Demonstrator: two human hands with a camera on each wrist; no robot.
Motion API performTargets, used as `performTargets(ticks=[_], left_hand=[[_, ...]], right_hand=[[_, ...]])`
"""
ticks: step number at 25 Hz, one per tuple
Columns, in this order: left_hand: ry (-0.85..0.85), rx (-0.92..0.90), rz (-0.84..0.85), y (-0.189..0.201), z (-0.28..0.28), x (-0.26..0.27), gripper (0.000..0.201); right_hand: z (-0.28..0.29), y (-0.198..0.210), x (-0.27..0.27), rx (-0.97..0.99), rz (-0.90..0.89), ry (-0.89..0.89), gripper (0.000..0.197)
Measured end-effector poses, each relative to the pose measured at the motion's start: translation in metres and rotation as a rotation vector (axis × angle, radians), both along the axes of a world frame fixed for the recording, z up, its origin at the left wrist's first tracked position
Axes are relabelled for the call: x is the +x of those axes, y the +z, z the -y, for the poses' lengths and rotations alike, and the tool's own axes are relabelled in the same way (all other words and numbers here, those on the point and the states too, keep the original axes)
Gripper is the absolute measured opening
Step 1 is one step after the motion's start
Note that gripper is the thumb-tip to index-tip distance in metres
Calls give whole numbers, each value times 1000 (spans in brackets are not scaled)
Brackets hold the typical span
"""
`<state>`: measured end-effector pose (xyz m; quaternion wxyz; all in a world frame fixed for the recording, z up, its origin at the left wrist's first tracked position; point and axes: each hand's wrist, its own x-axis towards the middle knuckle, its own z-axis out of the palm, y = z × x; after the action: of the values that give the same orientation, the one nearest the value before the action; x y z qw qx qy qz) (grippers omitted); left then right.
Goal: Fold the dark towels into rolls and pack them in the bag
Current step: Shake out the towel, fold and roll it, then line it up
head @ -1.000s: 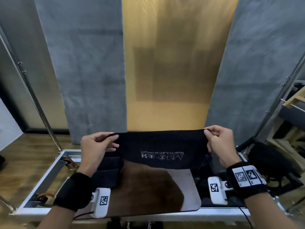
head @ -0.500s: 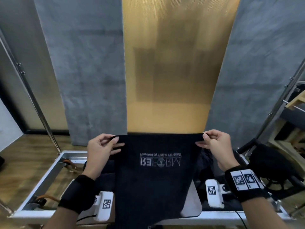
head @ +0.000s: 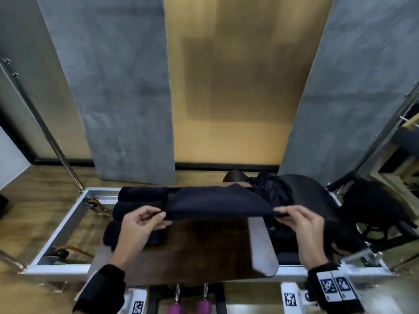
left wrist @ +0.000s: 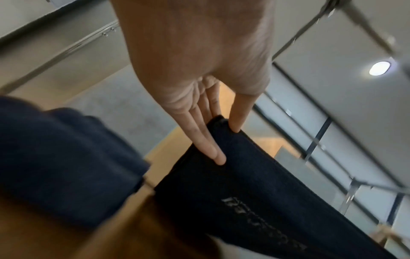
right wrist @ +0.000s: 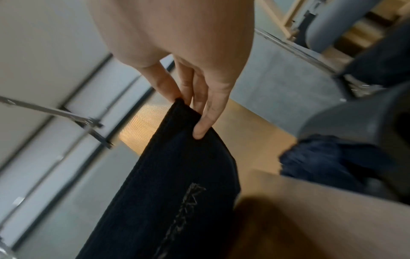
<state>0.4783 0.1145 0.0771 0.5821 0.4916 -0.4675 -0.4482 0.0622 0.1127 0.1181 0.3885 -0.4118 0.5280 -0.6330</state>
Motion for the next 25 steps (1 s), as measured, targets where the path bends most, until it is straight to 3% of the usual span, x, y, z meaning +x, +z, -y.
performTargets(ticks=[2,5,7,10,12,15,16,19,22,25], left_hand=[[-44,259,136,-52,-19,-1,17],[-190,547,491,-104,-41,-6,32],[-225,537,721,-109,-41,-11,44],[-143,409,1134,-95,-22,-25,49],[-128,309,1156,-83,1,-42,42],[-248,185,1033,-71,40,-74,18],[-283,162,1014,-70,53,-84,18],[-397,170,1035,-77,94,-109,61],[-604,345,1249,-86,124,-125,116],[-735,472,1421,-96,134,-131,137]], right_hand=[[-20,-59,6,230,-62,-25,28],[-39,-127,6,547,-386,42,39],[-37,-146,2,650,-519,93,41],[-13,-142,-3,672,-634,86,31],[14,-132,-1,603,-717,96,27],[59,-122,14,495,-549,173,21],[75,-121,18,473,-503,187,21],[117,-125,29,423,-517,200,32],[143,-131,35,426,-676,243,38],[154,-141,31,405,-833,251,31]])
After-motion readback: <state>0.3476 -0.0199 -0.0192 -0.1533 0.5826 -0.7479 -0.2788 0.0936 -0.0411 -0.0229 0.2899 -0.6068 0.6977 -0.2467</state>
